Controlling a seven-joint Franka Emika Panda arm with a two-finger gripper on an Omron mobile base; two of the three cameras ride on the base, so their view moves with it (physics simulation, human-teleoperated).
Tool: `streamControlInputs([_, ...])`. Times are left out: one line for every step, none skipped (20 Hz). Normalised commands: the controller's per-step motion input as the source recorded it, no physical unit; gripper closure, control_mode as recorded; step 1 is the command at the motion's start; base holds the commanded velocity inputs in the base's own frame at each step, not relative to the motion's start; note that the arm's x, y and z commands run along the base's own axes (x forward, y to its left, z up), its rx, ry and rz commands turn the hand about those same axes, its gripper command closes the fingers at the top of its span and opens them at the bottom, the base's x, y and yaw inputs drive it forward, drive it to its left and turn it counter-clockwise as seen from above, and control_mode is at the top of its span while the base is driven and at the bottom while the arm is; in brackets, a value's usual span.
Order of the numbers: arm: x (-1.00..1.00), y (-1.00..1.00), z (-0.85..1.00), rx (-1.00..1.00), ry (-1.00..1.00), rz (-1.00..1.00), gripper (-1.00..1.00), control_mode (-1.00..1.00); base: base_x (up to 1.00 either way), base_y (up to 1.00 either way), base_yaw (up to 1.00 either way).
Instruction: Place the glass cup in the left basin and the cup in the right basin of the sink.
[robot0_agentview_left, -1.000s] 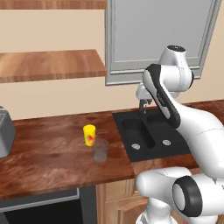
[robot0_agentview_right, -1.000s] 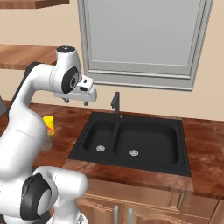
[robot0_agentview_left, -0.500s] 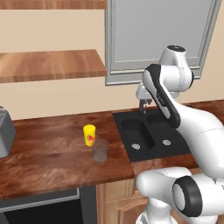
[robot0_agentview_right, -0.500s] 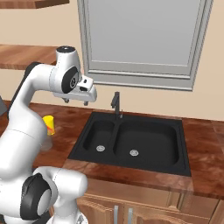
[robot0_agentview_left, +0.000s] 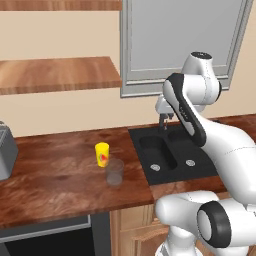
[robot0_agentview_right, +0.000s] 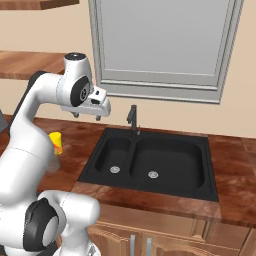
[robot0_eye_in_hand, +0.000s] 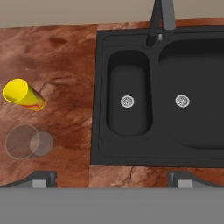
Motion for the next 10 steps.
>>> streamControlInputs([0.0,0.0,0.0,0.0,0.0,0.0,-1.0,-1.0,0.0,0.0,0.0])
streamControlInputs([0.0,0.0,0.0,0.0,0.0,0.0,-1.0,-1.0,0.0,0.0,0.0])
streamControlInputs([0.0,0.0,0.0,0.0,0.0,0.0,-1.0,-1.0,0.0,0.0,0.0])
streamControlInputs([0.0,0.0,0.0,0.0,0.0,0.0,-1.0,-1.0,0.0,0.0,0.0])
streamControlInputs([-0.01,0.0,0.0,0.0,0.0,0.0,-1.0,-1.0,0.0,0.0,0.0])
streamControlInputs([-0.01,0.0,-0.01,0.0,0.0,0.0,-1.0,-1.0,0.0,0.0,0.0])
streamControlInputs([-0.02,0.0,-0.01,0.0,0.0,0.0,-1.0,-1.0,0.0,0.0,0.0])
streamControlInputs([-0.01,0.0,-0.02,0.0,0.0,0.0,-1.0,-1.0,0.0,0.0,0.0])
streamControlInputs([0.0,0.03,-0.03,0.0,0.0,0.0,-1.0,-1.0,0.0,0.0,0.0])
streamControlInputs([0.0,0.07,-0.06,0.0,0.0,0.0,-1.0,-1.0,0.0,0.0,0.0])
